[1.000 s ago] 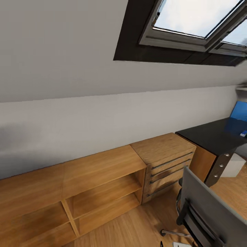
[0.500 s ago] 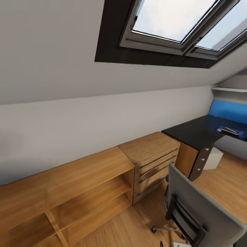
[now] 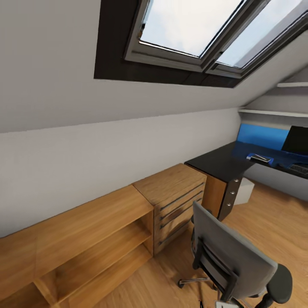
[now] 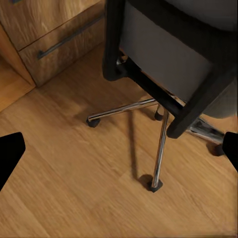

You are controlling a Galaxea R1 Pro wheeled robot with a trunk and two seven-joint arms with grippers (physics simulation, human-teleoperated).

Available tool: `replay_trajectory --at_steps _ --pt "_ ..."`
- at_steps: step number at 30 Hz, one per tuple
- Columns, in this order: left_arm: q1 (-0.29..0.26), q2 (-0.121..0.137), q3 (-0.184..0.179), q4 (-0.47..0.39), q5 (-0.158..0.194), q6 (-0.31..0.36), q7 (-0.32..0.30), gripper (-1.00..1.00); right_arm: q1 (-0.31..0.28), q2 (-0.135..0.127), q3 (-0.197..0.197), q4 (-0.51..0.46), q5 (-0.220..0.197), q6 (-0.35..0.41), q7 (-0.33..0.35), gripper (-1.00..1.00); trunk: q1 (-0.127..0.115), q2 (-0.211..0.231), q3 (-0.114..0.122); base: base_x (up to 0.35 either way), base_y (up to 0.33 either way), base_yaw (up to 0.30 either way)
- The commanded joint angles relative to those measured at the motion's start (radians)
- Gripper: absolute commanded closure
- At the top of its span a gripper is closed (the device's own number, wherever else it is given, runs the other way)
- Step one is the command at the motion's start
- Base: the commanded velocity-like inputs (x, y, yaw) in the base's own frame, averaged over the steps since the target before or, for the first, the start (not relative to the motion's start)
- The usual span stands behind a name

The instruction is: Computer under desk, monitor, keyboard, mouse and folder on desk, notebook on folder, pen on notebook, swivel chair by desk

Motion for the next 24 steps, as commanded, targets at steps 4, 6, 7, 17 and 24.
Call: replay_trajectory --at_steps 4,6,7,17,24 --pt "-0.001 -0.001 0.004 0.0 -0.011 -0.003 0.005 -1.0 -0.001 0.001 0.008 0.001 -0.006 -0.003 -0.004 -1.0 0.001 -0.002 0.001 0.0 0.0 -0.26" --pt "-0.001 -0.001 0.004 0.0 -0.011 -0.003 0.005 -1.0 -0.001 0.001 0.008 0.001 -0.006 -0.003 -0.003 -1.0 0.001 -0.002 0.002 0.011 0.004 -0.26" --pt "-0.001 -0.001 0.004 0.0 -0.011 -0.003 0.005 -1.0 -0.001 0.001 0.008 0.002 -0.006 -0.003 -0.003 -1.0 0.001 -0.002 0.003 0.038 0.025 -0.26" --pt "-0.001 -0.001 0.004 0.0 -0.011 -0.003 0.005 -1.0 -0.001 0.001 0.01 0.002 -0.006 -0.003 -0.004 -1.0 0.001 -0.002 0.009 0.157 0.141 -0.263" --pt "-0.001 -0.001 0.004 0.0 -0.011 -0.003 0.005 -1.0 -0.001 0.002 0.01 0.003 -0.005 -0.002 -0.003 -1.0 0.001 -0.002 0.01 0.163 0.136 -0.268"
